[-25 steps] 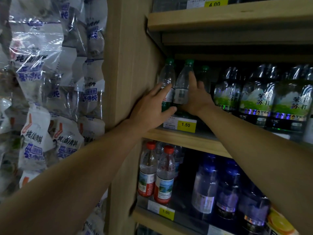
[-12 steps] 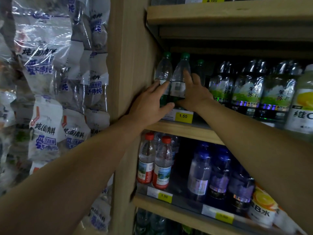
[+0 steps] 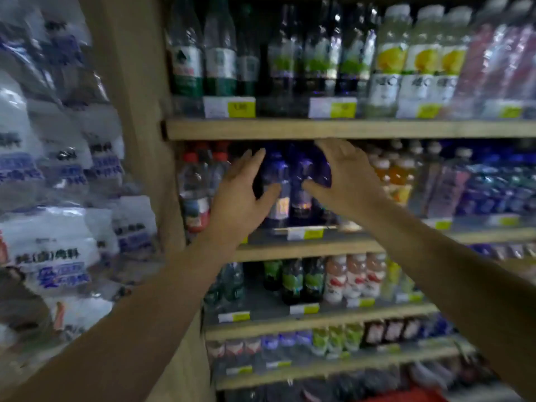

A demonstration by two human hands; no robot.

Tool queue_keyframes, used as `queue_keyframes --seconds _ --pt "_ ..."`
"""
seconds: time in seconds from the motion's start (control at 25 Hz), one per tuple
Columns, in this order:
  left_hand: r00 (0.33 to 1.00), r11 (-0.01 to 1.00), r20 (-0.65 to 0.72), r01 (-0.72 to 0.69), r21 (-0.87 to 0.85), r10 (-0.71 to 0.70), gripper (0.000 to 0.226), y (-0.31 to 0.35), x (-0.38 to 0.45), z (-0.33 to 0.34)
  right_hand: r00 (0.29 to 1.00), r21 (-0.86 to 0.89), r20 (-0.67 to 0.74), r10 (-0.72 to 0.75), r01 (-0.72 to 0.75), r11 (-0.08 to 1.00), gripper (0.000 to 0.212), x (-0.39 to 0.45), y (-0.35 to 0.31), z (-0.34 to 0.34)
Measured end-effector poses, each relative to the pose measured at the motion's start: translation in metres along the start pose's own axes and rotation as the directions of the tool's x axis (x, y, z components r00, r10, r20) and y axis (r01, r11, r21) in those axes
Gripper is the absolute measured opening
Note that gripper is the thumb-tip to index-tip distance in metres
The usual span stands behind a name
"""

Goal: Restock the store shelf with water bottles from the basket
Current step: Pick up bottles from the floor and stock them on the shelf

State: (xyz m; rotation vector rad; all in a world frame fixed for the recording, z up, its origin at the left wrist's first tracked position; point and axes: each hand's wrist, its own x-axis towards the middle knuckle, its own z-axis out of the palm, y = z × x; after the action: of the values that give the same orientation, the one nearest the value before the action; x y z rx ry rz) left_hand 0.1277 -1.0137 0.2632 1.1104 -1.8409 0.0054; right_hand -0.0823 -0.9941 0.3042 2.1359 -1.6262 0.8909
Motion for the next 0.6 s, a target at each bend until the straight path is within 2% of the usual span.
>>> queue_keyframes --seconds 0.12,0.24,0.32,0.48,0.6 --pt "0.971 0.996 0.234 -0.024 -0.090 0.045 0.074 0.029 -0.066 0.054 0.968 -0.034 0.151 0.199 -0.196 0.980 0.081 -0.111 0.029 0.007" --pt "0.900 0.986 0.425 -0.028 -0.162 0.095 0.072 0.067 -0.134 0.107 0.873 -0.106 0.271 0.405 -0.391 0.914 0.083 -0.220 0.053 0.003" --pt "0.833 0.973 0.532 -0.031 -0.228 0.151 0.073 0.105 -0.181 0.142 0.803 -0.139 0.271 0.531 -0.514 0.847 0.084 -0.295 0.069 -0.013" --pt "0.653 0.942 0.710 -0.012 -0.336 0.262 0.071 0.204 -0.280 0.197 0.582 -0.209 0.251 0.774 -0.748 0.630 0.085 -0.457 0.103 -0.065" --pt "0.567 0.919 0.760 0.012 -0.395 0.319 0.070 0.283 -0.349 0.231 0.423 -0.263 0.234 0.875 -0.839 0.476 0.085 -0.568 0.122 -0.115"
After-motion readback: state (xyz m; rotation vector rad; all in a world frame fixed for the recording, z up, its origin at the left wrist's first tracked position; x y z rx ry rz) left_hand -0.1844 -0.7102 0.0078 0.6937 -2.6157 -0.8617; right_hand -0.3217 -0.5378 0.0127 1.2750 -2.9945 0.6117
